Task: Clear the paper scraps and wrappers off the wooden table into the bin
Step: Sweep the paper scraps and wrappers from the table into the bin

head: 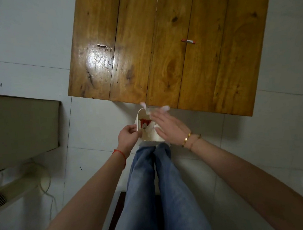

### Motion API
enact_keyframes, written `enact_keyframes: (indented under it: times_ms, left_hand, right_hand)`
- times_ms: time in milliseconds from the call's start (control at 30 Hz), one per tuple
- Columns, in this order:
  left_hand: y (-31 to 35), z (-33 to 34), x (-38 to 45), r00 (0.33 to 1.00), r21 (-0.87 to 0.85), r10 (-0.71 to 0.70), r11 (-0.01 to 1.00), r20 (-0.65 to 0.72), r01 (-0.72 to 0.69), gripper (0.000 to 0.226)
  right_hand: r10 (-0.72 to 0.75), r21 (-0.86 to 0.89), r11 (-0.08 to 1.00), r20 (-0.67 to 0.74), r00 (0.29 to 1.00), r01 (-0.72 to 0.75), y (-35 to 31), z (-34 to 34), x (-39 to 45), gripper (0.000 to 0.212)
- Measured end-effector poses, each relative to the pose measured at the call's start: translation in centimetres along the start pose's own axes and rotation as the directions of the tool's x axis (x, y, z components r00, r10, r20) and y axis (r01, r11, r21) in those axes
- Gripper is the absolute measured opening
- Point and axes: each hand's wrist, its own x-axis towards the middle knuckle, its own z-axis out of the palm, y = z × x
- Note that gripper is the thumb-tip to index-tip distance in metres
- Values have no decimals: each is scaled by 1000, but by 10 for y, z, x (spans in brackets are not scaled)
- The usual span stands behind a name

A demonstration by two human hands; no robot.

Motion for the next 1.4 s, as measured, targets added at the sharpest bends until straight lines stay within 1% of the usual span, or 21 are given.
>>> enact_keyframes:
  times_ms: [67, 100, 167, 233, 367, 467, 633, 700, 767, 833, 900, 967, 1033, 1067, 1133, 1200, 1267, 1333, 1400]
  left_hand:
    - [2, 4, -1, 1000, -13, 2, 1000, 5, -2, 35]
    - [3, 5, -1, 1000, -16, 0, 1000, 10, 0, 35]
    - [4, 9, 0, 1000, -12, -11, 1000, 18, 11, 33]
    - [5, 12, 2, 999, -7, -16, 1000, 28, 17, 32]
    - [10, 19, 6, 999, -11, -6, 1000, 42, 6, 33]
    - [15, 23, 8, 999, -8, -5, 1000, 51, 6, 34]
    - [21, 29, 13, 998, -22, -18, 1000, 60, 19, 34]
    - [22, 31, 13, 998, -19, -25, 999, 65, 26, 33]
    - [24, 33, 14, 997, -9, -30, 999, 65, 30, 33]
    - [25, 34, 13, 997, 0, -32, 999, 64, 32, 32]
    - [26, 35, 11, 998, 8, -32, 999, 59, 31, 32]
    - [27, 36, 8, 998, 15, -31, 999, 48, 31, 31]
    - [27, 38, 3, 999, 23, -32, 999, 43, 31, 30]
    - [27, 38, 0, 999, 25, -33, 999, 43, 31, 31]
    - [26, 40, -6, 998, 25, -35, 999, 47, 33, 32]
    - [25, 41, -13, 998, 30, -40, 999, 47, 39, 33]
    - [24, 41, -20, 998, 37, -43, 998, 45, 41, 34]
    - [22, 41, -28, 998, 35, -40, 999, 40, 39, 34]
    - [20, 39, -38, 999, 30, -35, 999, 32, 34, 34]
  right_hand:
    - [-76, 43, 996, 60, 995, 74, -5, 4, -17, 49]
    - [-81, 55, 995, 48, 996, 79, -5, 3, -21, 48]
    - [8, 74, 997, -39, 999, -6, 3, -10, -15, 49]
    - [139, 78, 989, -146, 979, -129, 20, -31, 3, 52]
    - [350, 84, 936, -301, 887, -341, 66, -83, 48, 56]
    - [451, 91, 889, -335, 827, -448, 97, -108, 73, 58]
    - [497, 62, 862, -296, 816, -503, 126, -126, 96, 61]
    - [503, 51, 859, -271, 820, -510, 129, -126, 98, 62]
    - [481, 51, 872, -282, 830, -487, 126, -125, 96, 61]
    - [420, 42, 903, -304, 855, -428, 118, -122, 87, 58]
    - [322, 10, 943, -288, 902, -333, 103, -112, 72, 54]
    - [217, -22, 974, -217, 952, -227, 84, -93, 50, 52]
    - [124, -60, 990, -117, 985, -131, 63, -67, 24, 53]
    - [88, -71, 993, -78, 993, -94, 53, -52, 10, 53]
    - [51, -30, 998, -37, 998, -52, 35, -27, -16, 52]
    - [48, 48, 998, -20, 999, -47, 22, -8, -36, 51]
    - [89, 113, 990, -38, 995, -84, 13, 2, -50, 49]
    - [200, 202, 963, -95, 975, -178, 8, 4, -60, 48]
    - [352, 267, 914, -144, 925, -306, 4, 0, -69, 49]
